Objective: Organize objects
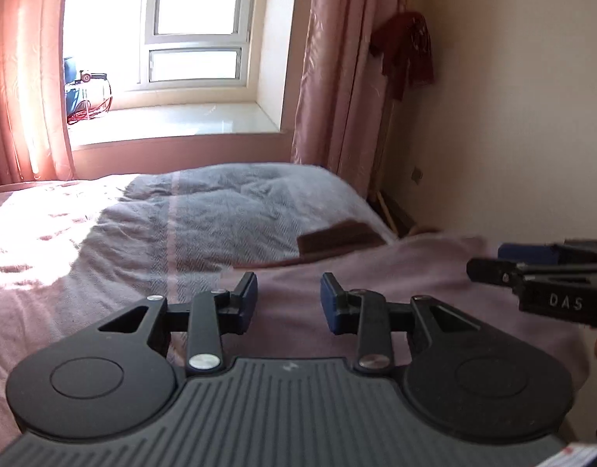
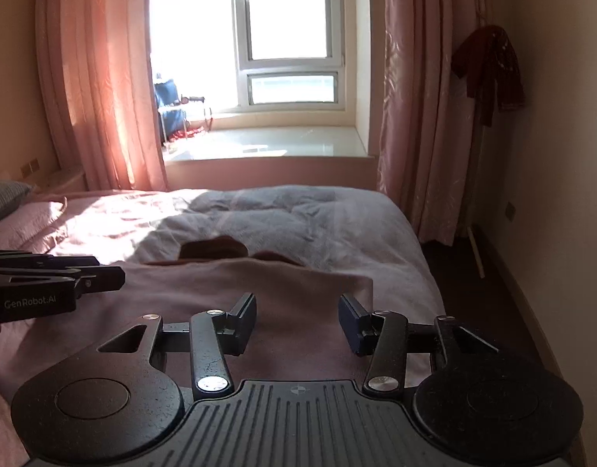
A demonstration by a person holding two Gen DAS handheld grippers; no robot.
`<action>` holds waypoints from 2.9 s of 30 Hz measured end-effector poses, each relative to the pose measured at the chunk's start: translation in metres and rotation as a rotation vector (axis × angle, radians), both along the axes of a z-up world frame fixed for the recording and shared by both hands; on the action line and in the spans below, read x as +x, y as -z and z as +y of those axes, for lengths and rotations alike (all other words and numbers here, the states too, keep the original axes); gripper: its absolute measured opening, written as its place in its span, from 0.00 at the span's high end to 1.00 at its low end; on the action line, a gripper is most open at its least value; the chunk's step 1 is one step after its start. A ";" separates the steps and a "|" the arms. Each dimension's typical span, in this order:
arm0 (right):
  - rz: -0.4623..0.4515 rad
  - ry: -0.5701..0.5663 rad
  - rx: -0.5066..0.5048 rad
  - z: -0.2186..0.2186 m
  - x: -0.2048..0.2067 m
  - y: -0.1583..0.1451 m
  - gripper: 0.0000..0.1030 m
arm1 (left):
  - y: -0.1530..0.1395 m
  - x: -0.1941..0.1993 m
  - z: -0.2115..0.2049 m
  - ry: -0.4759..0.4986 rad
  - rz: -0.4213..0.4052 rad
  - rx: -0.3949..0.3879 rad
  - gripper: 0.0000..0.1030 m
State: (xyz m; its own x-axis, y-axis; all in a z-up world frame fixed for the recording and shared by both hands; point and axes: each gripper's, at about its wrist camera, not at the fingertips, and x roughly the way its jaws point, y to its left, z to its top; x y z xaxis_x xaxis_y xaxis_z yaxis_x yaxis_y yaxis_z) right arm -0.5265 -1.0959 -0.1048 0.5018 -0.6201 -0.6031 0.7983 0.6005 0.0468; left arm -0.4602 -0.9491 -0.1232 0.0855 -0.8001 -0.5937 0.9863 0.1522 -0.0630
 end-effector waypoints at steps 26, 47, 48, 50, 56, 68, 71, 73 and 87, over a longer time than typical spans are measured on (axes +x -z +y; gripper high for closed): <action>-0.088 0.041 0.060 0.148 -0.078 -0.054 0.48 | -0.039 -0.039 0.132 -0.081 0.017 0.074 0.39; -0.106 0.087 0.097 0.317 -0.122 -0.103 0.35 | -0.090 -0.068 0.302 -0.089 -0.040 0.100 0.01; -0.107 0.088 0.092 0.324 -0.124 -0.104 0.35 | -0.091 -0.068 0.309 -0.090 -0.046 0.101 0.01; -0.114 0.097 0.095 0.340 -0.130 -0.105 0.34 | -0.093 -0.072 0.323 -0.082 -0.074 0.100 0.01; -0.077 0.134 0.109 0.374 -0.141 -0.105 0.34 | -0.091 -0.076 0.359 -0.023 -0.058 0.091 0.01; -0.025 0.195 0.204 0.409 -0.151 -0.086 0.34 | -0.069 -0.085 0.393 0.033 -0.041 0.187 0.01; -0.008 0.194 0.211 0.416 -0.152 -0.081 0.34 | -0.063 -0.087 0.396 0.037 -0.033 0.207 0.01; -0.004 0.186 0.221 0.419 -0.153 -0.078 0.34 | -0.059 -0.088 0.397 0.038 -0.027 0.221 0.01; 0.031 0.158 0.267 0.411 -0.153 -0.064 0.34 | -0.045 -0.097 0.389 0.018 -0.025 0.275 0.01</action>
